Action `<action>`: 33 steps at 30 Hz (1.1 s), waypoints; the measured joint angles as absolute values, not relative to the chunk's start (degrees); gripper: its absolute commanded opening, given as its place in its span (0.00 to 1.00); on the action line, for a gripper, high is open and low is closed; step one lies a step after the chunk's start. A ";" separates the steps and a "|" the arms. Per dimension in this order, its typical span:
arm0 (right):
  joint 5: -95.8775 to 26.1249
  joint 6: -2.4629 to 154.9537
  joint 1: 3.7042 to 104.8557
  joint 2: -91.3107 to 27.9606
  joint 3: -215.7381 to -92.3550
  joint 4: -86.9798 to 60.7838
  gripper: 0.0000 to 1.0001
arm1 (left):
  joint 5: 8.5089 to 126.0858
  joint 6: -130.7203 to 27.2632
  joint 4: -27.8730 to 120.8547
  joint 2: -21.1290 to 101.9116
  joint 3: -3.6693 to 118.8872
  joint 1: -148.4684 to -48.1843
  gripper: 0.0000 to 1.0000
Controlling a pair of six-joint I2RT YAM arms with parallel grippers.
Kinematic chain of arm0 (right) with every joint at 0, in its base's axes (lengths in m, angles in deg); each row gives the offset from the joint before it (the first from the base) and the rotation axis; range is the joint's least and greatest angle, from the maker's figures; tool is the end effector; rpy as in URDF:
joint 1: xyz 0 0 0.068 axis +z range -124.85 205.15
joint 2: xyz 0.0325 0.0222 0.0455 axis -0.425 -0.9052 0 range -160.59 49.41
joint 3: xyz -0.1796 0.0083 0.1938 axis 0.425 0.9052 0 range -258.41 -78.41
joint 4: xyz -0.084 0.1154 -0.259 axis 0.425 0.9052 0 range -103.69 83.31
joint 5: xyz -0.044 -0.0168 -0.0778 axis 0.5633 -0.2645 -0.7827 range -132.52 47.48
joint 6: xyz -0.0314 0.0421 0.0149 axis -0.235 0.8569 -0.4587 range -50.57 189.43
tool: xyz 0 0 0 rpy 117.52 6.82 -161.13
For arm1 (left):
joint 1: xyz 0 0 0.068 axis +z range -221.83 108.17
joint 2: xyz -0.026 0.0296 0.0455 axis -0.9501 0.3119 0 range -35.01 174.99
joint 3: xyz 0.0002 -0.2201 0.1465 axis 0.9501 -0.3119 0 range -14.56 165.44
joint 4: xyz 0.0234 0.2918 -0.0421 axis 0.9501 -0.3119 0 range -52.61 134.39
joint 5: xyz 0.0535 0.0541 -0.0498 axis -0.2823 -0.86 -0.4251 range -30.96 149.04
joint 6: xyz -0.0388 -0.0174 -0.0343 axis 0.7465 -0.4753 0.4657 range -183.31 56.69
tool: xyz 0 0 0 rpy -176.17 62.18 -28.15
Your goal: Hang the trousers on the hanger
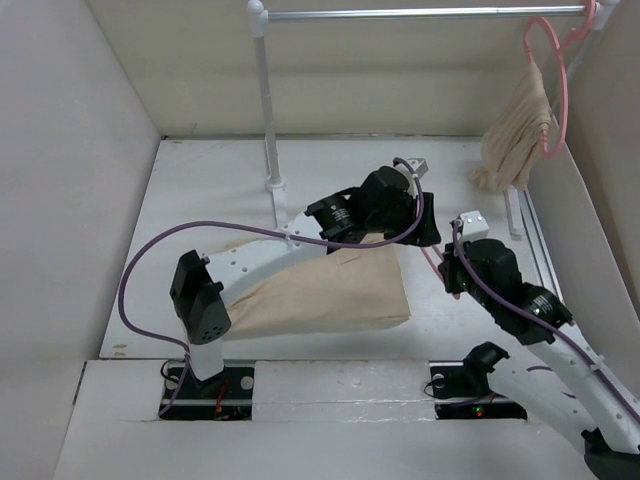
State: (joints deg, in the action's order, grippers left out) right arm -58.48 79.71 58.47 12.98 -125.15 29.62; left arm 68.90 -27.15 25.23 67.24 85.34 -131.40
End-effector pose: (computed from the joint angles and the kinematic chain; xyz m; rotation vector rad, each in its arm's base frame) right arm 0.1495 0.0862 0.3150 -0.2651 2.1090 0.1514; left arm 0.2276 -0.4001 0.3709 0.5627 2.0903 -1.2160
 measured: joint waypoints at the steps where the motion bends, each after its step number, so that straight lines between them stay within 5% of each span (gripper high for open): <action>1: -58.70 80.02 59.15 12.59 -124.67 29.66 0.00 | 68.53 -26.49 25.47 67.37 85.40 -131.35 0.53; 33: -65.81 78.67 65.86 10.42 -122.38 24.50 0.00 | 68.23 -6.34 32.46 75.66 82.47 -127.99 0.48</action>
